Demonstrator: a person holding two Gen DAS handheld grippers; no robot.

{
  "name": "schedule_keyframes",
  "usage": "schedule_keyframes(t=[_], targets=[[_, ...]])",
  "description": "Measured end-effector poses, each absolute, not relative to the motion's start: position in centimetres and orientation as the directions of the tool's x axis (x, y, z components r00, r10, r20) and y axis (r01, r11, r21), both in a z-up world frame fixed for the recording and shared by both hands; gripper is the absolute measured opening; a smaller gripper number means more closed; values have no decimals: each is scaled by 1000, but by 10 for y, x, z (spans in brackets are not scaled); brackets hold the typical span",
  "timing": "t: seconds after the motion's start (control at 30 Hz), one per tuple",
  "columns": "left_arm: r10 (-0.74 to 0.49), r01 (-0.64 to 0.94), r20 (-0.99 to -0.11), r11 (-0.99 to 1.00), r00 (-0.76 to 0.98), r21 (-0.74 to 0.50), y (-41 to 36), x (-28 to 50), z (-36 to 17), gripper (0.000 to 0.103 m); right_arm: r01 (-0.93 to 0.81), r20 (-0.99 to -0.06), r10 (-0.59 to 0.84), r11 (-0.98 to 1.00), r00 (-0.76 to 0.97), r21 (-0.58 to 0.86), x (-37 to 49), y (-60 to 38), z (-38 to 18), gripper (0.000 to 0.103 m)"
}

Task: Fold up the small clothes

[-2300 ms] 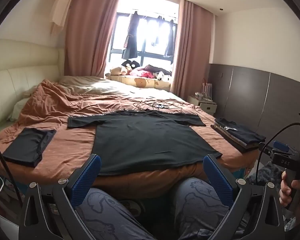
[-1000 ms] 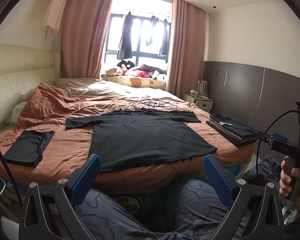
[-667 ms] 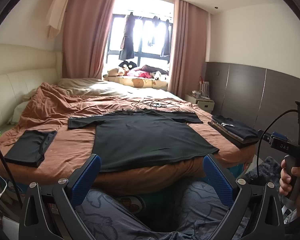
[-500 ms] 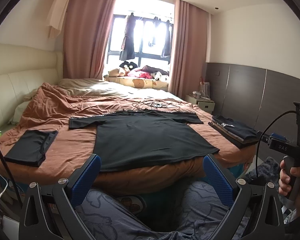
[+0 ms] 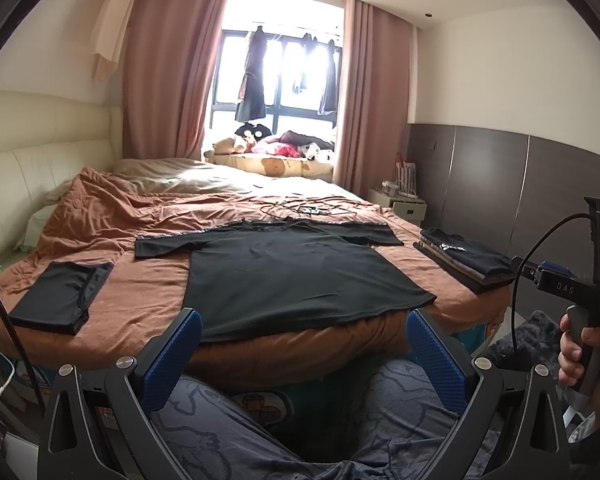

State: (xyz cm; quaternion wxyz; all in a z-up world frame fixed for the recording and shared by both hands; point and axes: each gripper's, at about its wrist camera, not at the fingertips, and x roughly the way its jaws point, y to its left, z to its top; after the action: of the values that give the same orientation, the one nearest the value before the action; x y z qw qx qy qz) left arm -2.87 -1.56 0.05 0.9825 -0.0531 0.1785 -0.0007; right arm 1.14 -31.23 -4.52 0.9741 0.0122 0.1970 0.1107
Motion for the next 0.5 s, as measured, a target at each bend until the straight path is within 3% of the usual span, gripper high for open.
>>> schedule_keyframes(t=[0.5], targets=[[31, -70, -330, 992, 944, -108, 2, -33, 0, 103, -243, -346, 253, 967, 904, 72, 14, -305, -32, 103]])
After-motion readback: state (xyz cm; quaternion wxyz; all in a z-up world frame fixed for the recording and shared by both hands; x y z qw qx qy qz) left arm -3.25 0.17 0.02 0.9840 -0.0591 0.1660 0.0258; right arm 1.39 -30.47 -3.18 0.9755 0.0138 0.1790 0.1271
